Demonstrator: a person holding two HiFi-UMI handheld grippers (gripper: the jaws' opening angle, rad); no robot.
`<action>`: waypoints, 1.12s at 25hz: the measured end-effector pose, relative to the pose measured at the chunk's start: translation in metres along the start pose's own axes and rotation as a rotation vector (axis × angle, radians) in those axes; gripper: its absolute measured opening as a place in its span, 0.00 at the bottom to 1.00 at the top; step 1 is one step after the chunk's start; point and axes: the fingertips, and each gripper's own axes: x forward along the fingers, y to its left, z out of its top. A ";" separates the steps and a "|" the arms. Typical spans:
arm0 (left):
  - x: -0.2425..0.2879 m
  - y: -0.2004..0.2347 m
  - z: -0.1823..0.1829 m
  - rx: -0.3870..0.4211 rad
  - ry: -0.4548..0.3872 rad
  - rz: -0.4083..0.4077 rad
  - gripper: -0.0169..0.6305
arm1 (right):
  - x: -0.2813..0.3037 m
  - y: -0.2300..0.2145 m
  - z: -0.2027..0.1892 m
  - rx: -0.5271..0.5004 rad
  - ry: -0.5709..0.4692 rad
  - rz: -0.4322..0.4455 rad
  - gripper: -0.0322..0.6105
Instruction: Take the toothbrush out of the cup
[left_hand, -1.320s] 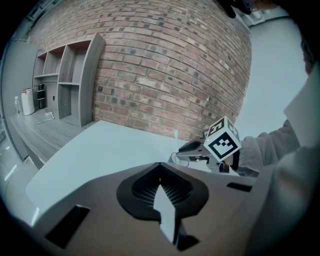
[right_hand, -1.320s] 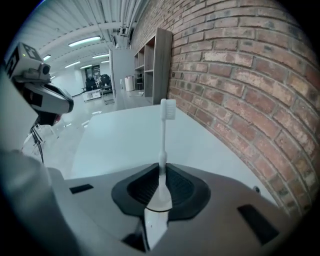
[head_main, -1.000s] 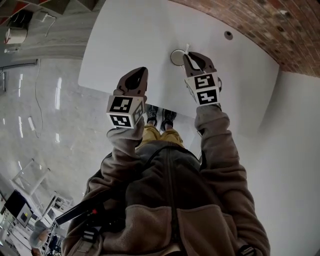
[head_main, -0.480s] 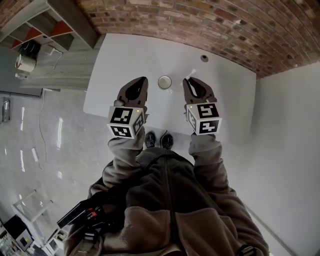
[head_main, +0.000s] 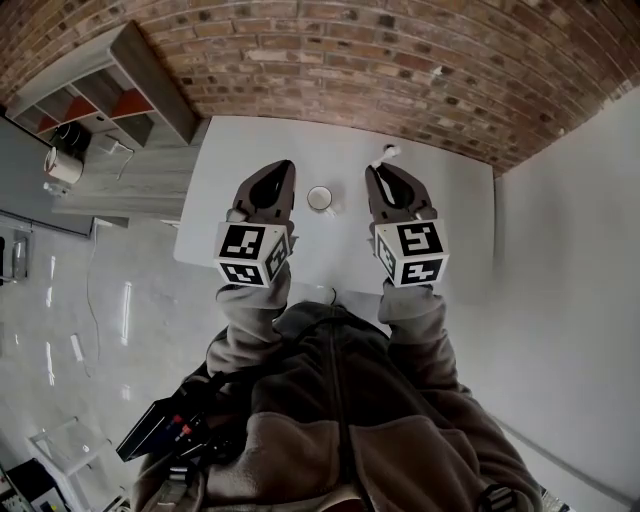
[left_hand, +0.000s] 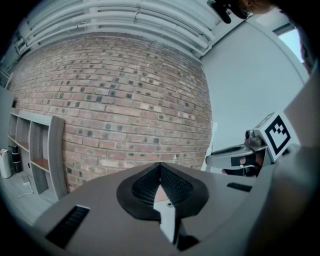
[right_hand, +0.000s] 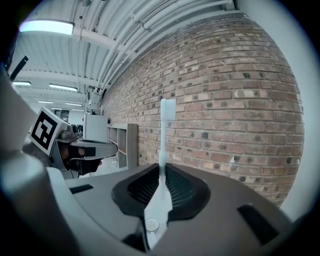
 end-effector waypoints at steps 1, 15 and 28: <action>0.000 -0.002 0.006 0.007 -0.011 -0.001 0.03 | -0.003 -0.001 0.005 -0.005 -0.012 -0.003 0.12; 0.005 -0.012 0.055 0.068 -0.103 -0.016 0.03 | -0.012 -0.005 0.057 -0.058 -0.135 -0.006 0.12; 0.006 -0.013 0.066 0.084 -0.130 -0.019 0.03 | -0.015 -0.003 0.074 -0.076 -0.194 -0.010 0.12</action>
